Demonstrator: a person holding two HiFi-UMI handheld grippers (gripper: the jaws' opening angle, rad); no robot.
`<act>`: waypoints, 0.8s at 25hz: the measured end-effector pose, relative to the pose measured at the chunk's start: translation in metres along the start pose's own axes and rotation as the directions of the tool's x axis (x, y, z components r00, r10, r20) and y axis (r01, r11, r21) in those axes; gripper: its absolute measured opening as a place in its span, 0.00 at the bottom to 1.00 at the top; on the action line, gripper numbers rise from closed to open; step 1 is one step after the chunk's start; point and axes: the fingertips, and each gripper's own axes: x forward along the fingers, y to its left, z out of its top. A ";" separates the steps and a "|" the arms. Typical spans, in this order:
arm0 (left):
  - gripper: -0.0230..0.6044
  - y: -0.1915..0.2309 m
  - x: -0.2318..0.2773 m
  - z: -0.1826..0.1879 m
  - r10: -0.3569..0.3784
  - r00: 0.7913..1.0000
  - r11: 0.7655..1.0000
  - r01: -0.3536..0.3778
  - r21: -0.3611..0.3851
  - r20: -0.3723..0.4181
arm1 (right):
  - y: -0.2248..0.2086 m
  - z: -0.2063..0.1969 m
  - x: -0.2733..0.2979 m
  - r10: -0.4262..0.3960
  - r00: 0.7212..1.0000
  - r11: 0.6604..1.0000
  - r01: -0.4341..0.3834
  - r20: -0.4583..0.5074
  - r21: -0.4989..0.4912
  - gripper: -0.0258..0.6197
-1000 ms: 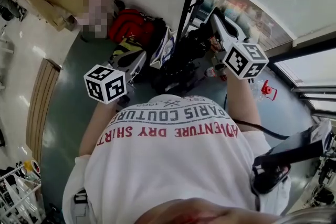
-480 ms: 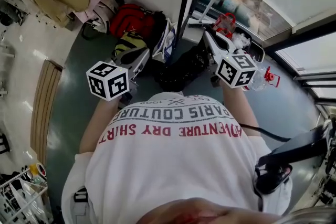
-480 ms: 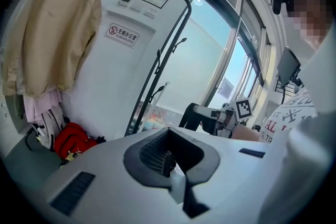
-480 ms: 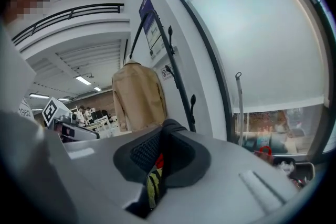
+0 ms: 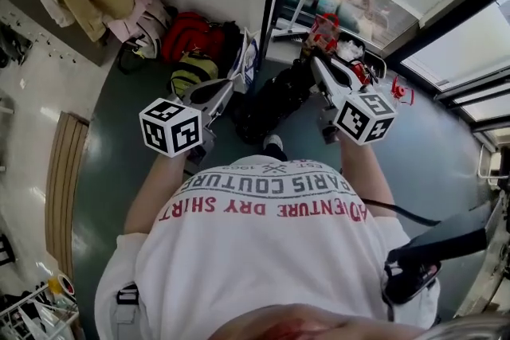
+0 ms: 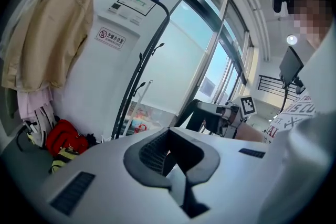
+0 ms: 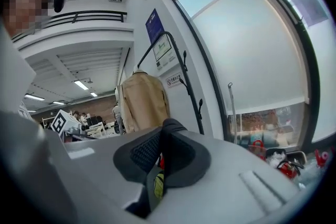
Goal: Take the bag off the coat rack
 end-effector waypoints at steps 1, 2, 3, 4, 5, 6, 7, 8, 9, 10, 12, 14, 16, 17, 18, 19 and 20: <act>0.04 -0.007 -0.006 -0.002 -0.006 1.000 1.000 0.006 0.004 0.001 | 0.008 0.001 -0.009 -0.002 1.000 1.000 0.002 0.007 0.002 0.06; 0.04 -0.013 -0.012 -0.004 -0.011 1.000 1.000 0.011 0.004 0.002 | 0.016 0.003 -0.017 0.000 1.000 1.000 0.000 0.012 0.005 0.06; 0.04 -0.019 -0.018 -0.005 -0.015 1.000 1.000 0.015 0.002 0.002 | 0.024 0.005 -0.024 0.003 1.000 1.000 -0.003 0.015 0.007 0.06; 0.04 -0.023 -0.024 -0.008 -0.018 1.000 1.000 0.018 -0.001 -0.001 | 0.032 0.005 -0.031 0.006 1.000 1.000 -0.006 0.017 0.008 0.06; 0.04 -0.028 -0.030 -0.012 -0.019 1.000 1.000 0.019 -0.002 -0.005 | 0.040 0.005 -0.039 0.010 1.000 1.000 -0.010 0.020 0.008 0.06; 0.04 -0.031 -0.035 -0.017 -0.019 1.000 1.000 0.019 -0.004 -0.008 | 0.048 0.003 -0.049 0.015 1.000 1.000 -0.015 0.022 0.008 0.06; 0.04 -0.035 -0.041 -0.023 -0.018 1.000 1.000 0.018 -0.006 -0.009 | 0.056 0.000 -0.059 0.020 1.000 1.000 -0.020 0.025 0.008 0.06; 0.04 -0.038 -0.045 -0.030 -0.017 1.000 1.000 0.017 -0.011 -0.010 | 0.065 -0.004 -0.070 0.025 0.999 1.000 -0.025 0.026 0.006 0.06; 0.04 -0.043 -0.049 -0.039 -0.017 1.000 1.000 0.016 -0.017 -0.011 | 0.073 -0.008 -0.082 0.030 0.999 1.000 -0.030 0.027 0.002 0.06; 0.04 -0.048 -0.053 -0.048 -0.019 1.000 1.000 0.018 -0.023 -0.014 | 0.082 -0.014 -0.094 0.034 0.999 0.999 -0.034 0.025 -0.002 0.06; 0.04 -0.064 -0.060 -0.071 -0.032 0.999 0.999 0.031 -0.031 -0.025 | 0.098 -0.027 -0.121 0.036 0.999 0.999 -0.036 0.022 0.000 0.06; 0.04 -0.087 -0.068 -0.095 -0.052 0.998 0.998 0.051 -0.028 -0.034 | 0.114 -0.044 -0.154 0.034 0.999 0.999 -0.034 0.024 0.006 0.06; 0.04 -0.120 -0.079 -0.125 -0.071 0.997 0.997 0.070 -0.012 -0.034 | 0.130 -0.067 -0.198 0.032 0.999 0.999 -0.032 0.034 -0.003 0.06; 0.04 -0.141 -0.087 -0.143 -0.076 0.997 0.997 0.076 0.001 -0.034 | 0.139 -0.080 -0.225 0.032 0.999 0.999 -0.032 0.041 -0.009 0.06; 0.04 -0.162 -0.097 -0.161 -0.078 0.996 0.997 0.078 0.014 -0.035 | 0.147 -0.094 -0.251 0.031 0.998 0.999 -0.031 0.047 -0.013 0.06; 0.04 -0.183 -0.110 -0.177 -0.076 0.996 0.997 0.077 0.021 -0.037 | 0.156 -0.105 -0.276 0.030 0.998 0.999 -0.029 0.050 -0.014 0.06; 0.04 -0.202 -0.124 -0.190 -0.073 0.997 0.997 0.074 0.023 -0.040 | 0.165 -0.113 -0.296 0.026 0.998 1.000 -0.026 0.050 -0.011 0.06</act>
